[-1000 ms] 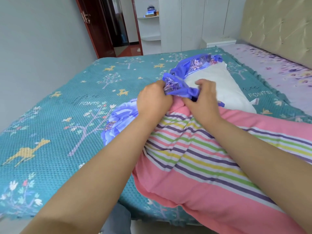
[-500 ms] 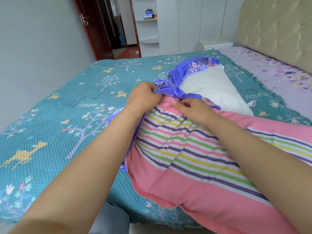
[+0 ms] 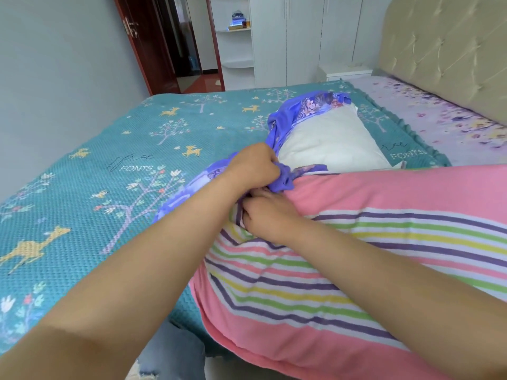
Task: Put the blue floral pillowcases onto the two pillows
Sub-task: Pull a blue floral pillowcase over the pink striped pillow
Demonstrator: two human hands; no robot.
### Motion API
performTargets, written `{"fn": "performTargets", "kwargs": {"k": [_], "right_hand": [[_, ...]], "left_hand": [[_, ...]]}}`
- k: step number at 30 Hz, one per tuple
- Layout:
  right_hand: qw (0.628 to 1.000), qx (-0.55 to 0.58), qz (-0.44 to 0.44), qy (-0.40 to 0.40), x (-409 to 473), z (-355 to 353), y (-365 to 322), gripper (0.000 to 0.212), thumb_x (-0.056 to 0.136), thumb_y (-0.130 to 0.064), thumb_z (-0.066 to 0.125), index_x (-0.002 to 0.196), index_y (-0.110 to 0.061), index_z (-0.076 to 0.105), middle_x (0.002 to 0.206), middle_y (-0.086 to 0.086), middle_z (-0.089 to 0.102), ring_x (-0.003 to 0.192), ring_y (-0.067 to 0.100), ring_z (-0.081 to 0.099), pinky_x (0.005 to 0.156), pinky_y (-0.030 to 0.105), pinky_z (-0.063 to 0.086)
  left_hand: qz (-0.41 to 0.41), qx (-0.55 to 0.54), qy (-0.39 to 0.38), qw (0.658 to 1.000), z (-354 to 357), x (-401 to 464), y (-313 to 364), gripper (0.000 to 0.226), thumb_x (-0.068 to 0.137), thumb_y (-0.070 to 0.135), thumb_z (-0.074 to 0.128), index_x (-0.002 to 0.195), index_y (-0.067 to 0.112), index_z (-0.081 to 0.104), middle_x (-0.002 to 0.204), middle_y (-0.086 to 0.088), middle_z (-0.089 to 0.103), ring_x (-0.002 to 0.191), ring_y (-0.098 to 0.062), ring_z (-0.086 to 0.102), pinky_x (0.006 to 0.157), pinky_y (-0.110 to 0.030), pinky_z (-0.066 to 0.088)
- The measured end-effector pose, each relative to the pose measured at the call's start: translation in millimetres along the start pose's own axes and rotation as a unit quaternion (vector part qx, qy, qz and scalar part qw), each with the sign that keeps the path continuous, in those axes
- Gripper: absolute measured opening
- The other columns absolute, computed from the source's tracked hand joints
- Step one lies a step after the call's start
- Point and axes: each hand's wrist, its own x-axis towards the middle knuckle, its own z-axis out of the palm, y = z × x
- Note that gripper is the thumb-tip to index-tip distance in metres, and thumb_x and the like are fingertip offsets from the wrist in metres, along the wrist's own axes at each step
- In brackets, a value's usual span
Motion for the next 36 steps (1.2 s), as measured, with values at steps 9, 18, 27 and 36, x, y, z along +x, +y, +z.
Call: {"fn": "performTargets", "kwargs": {"k": [9, 18, 27, 36], "right_hand": [[0.987, 0.136, -0.018, 0.085, 21.1, -45.6, 41.3, 0.044, 0.078, -0.016, 0.064, 0.121, -0.011, 0.058, 0.118, 0.006, 0.059, 0.11, 0.025, 0.053, 0.093, 0.03, 0.039], [0.974, 0.209, 0.052, 0.069, 31.0, -30.0, 75.4, 0.017, 0.081, 0.003, 0.056, 0.092, -0.005, 0.066, 0.091, 0.012, 0.066, 0.089, 0.026, 0.058, 0.077, 0.028, 0.04], [0.859, 0.335, 0.277, 0.271, 12.0, -6.3, 91.8, 0.022, 0.071, -0.015, 0.057, 0.092, -0.009, 0.057, 0.087, 0.005, 0.056, 0.068, 0.0, 0.053, 0.07, 0.015, 0.045], [0.898, 0.402, 0.114, 0.137, -3.4, -21.1, 81.6, 0.044, 0.077, 0.01, 0.047, 0.092, -0.026, 0.065, 0.077, -0.019, 0.068, 0.078, 0.001, 0.062, 0.081, 0.026, 0.05]], "left_hand": [[-0.023, -0.068, 0.025, 0.997, 0.0, -29.7, -22.1, 0.021, 0.084, 0.01, 0.05, 0.092, 0.013, 0.068, 0.087, -0.015, 0.067, 0.086, -0.029, 0.062, 0.07, -0.029, 0.044], [-0.047, 0.203, 0.141, 0.968, 11.7, -51.0, -52.4, 0.035, 0.087, 0.03, 0.051, 0.115, 0.01, 0.051, 0.114, -0.012, 0.055, 0.102, -0.034, 0.056, 0.076, -0.039, 0.044], [0.046, 0.034, -0.079, 0.995, 43.5, -47.5, 24.1, 0.023, 0.097, 0.026, 0.039, 0.097, 0.009, 0.055, 0.111, -0.016, 0.061, 0.105, -0.032, 0.056, 0.077, -0.032, 0.039], [0.048, 0.144, 0.008, 0.988, -30.0, 28.4, -65.3, 0.051, 0.092, 0.048, 0.049, 0.137, 0.024, 0.043, 0.14, -0.003, 0.046, 0.133, -0.028, 0.035, 0.109, -0.039, 0.03]]}}
